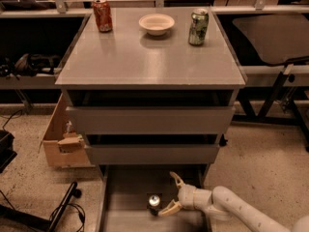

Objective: Pick redbull can from bottom drawer and place on counter

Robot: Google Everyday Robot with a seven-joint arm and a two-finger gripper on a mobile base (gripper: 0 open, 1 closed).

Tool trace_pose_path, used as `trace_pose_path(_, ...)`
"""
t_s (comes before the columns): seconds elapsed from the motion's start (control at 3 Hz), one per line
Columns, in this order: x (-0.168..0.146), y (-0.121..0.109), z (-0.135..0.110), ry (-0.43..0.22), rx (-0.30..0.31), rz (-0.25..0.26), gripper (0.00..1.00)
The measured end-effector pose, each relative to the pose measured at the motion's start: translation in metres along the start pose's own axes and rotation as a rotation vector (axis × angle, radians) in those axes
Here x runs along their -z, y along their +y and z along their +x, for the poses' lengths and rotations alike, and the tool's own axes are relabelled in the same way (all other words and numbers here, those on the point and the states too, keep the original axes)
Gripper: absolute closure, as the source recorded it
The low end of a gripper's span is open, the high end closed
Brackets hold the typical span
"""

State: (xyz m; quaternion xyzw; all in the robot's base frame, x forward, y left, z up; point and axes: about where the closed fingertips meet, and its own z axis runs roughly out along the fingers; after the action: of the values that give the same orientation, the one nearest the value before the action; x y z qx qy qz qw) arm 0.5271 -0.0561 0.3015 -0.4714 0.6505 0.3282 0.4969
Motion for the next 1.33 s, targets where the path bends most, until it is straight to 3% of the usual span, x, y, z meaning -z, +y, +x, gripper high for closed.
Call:
trace_pose_path(0.67, -0.06, 0.034, 0.053, -0.067, -0.061, -0.069, 0.0)
trace_pose_path(1.0, -0.072, 0.057, 0.075, -0.058, -0.094, -0.095, 0.18)
trace_pose_path(1.33, -0.082, 0.07, 0.089, -0.047, -0.118, -0.094, 0.43)
